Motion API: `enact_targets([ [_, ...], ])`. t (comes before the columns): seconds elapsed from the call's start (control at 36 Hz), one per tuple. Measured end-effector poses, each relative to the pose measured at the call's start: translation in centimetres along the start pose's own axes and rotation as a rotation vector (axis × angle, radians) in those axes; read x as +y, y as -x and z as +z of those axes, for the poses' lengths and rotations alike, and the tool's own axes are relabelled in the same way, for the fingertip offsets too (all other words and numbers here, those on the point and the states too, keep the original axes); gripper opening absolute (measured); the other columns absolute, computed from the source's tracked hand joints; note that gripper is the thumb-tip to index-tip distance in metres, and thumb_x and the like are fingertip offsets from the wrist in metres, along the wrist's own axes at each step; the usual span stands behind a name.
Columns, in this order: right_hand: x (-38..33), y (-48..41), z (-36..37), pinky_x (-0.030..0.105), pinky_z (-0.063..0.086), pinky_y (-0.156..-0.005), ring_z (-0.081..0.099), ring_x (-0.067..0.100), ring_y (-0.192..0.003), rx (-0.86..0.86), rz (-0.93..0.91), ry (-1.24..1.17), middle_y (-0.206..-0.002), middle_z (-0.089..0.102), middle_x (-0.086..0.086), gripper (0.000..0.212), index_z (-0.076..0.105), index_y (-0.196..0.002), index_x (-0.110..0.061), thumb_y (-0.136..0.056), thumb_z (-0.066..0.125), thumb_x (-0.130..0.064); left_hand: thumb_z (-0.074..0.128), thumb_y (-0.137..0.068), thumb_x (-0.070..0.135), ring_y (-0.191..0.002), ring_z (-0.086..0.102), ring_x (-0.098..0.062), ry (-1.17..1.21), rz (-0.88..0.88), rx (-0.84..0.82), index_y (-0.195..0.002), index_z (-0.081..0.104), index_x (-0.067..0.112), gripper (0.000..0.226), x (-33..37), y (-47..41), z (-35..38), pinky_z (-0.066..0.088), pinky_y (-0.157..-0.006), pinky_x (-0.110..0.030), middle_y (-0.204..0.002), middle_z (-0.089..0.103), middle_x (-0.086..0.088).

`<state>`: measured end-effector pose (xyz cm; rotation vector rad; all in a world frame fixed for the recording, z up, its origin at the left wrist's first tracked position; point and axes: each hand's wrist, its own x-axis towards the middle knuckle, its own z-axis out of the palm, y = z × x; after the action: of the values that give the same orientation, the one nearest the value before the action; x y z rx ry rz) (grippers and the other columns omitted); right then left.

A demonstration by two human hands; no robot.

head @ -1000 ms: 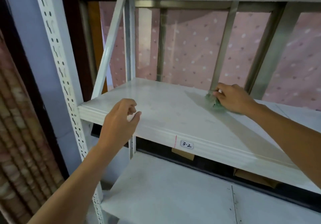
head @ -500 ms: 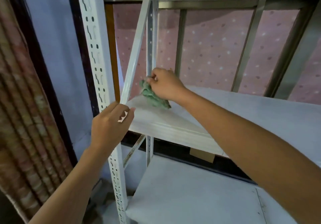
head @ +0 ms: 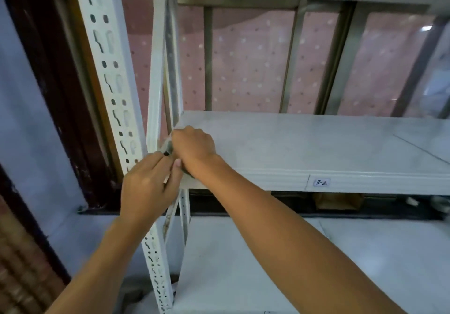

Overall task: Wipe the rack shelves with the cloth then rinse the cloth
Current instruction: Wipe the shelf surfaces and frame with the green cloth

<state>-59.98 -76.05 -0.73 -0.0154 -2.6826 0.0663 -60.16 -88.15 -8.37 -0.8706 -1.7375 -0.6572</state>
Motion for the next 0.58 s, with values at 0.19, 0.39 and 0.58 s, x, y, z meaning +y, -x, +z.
enact_targets([
  [0.19,8.7,4.6,-2.4,0.034,0.037,-0.066,0.06,0.032,-0.086,-0.019,0.165,0.141,-0.094,0.058,0.012,0.016,0.066,-0.101,-0.009,-0.093,0.053,-0.014,0.055,-0.099,0.01,-0.067,0.061,-0.028,0.068,0.068,0.003,-0.075,0.069,0.003,0.029,0.8,0.0,3.6,0.052,-0.063,-0.042,-0.074,0.068,-0.01],
  [0.39,16.2,8.8,-4.7,0.033,0.038,-0.063,0.05,0.026,-0.073,-0.01,0.36,0.263,-0.085,0.054,0.009,0.026,0.066,-0.101,-0.008,-0.1,0.046,-0.026,0.061,-0.095,0.01,-0.072,0.063,-0.028,0.111,0.032,0.046,-0.083,0.073,0.0,0.019,1.1,1.1,4.0,0.049,-0.072,-0.036,-0.083,0.072,-0.013],
  [0.58,11.1,5.5,-2.9,0.039,0.053,-0.075,0.063,0.029,-0.084,-0.051,0.093,0.138,-0.098,0.069,0.009,0.031,0.065,-0.111,-0.012,-0.098,0.05,-0.036,0.06,-0.097,0.015,-0.081,0.067,-0.026,0.184,-0.038,0.021,-0.09,0.073,0.001,0.021,-0.1,1.4,2.7,0.053,-0.077,-0.026,-0.092,0.07,-0.012],
])
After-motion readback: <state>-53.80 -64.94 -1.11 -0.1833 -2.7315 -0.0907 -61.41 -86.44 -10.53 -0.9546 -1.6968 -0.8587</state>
